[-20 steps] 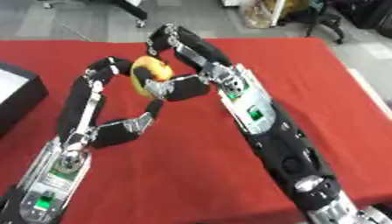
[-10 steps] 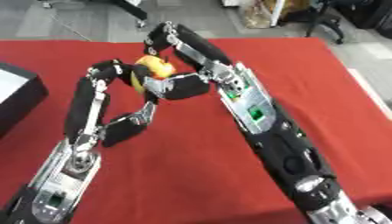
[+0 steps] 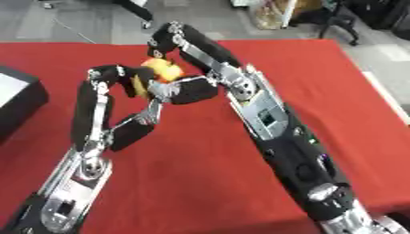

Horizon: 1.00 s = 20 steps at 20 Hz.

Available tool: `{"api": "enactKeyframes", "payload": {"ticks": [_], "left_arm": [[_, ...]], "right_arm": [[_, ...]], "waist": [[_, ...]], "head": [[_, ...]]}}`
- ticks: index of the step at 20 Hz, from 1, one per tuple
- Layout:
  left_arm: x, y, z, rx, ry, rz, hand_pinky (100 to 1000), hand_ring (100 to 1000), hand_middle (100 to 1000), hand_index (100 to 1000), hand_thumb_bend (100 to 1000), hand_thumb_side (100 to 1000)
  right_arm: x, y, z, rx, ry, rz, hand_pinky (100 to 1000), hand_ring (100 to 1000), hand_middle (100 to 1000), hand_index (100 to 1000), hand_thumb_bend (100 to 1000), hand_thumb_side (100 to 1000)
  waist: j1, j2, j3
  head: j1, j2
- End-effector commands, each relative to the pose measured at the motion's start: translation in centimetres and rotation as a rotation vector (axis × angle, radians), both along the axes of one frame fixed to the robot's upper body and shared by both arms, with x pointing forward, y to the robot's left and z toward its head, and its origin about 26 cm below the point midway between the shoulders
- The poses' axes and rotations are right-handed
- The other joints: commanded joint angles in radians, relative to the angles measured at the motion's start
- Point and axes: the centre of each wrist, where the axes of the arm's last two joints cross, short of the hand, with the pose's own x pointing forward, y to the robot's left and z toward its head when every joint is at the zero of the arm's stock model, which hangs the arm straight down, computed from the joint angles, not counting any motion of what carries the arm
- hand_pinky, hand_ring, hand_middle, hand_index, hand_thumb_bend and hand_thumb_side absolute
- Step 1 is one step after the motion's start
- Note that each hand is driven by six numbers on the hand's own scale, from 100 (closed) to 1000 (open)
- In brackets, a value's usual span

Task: Pick up the objects with one hand, pass them to the other hand, and then place them into the box on the other side of the table.

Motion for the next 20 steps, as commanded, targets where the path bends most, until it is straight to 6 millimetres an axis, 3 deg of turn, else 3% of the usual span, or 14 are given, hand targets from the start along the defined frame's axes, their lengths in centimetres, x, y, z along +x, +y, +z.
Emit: {"api": "enactKeyframes", "payload": {"ticks": [1, 5, 8, 13, 20], "left_arm": [[0.1, -0.2, 1.6, -0.071, -0.044, 0.002, 558, 346, 255, 295, 100, 502], [0.2, 0.3, 1.3, -0.069, -0.036, 0.018, 563, 348, 257, 296, 100, 504], [0.1, 0.5, 0.8, -0.062, -0.024, 0.022, 565, 350, 262, 301, 100, 507], [-0.1, 0.7, 0.4, -0.048, -0.016, 0.009, 573, 360, 273, 312, 100, 502], [-0.2, 2.4, -0.2, -0.007, -0.002, 0.030, 581, 371, 284, 322, 100, 487]], "right_arm": [[-0.1, -0.4, 0.8, -0.014, -0.018, 0.003, 681, 460, 344, 353, 100, 486], [-0.1, -1.4, 1.9, 0.008, -0.059, -0.044, 712, 516, 491, 715, 100, 757], [-0.1, -2.2, 3.0, 0.045, -0.101, -0.105, 722, 548, 570, 844, 100, 942], [-0.1, -2.9, 4.0, 0.076, -0.158, -0.184, 732, 573, 607, 882, 100, 1000], [-0.1, -4.2, 5.0, 0.067, -0.202, -0.229, 737, 582, 618, 887, 100, 979]], "waist": [[0.002, -0.014, -0.003], [0.005, -0.016, -0.004], [0.006, -0.016, -0.004], [0.009, -0.015, -0.003], [0.015, -0.016, -0.002]], "head": [[0.002, -0.007], [0.003, -0.007], [0.002, -0.007], [0.001, -0.008], [-0.001, -0.012]]}}
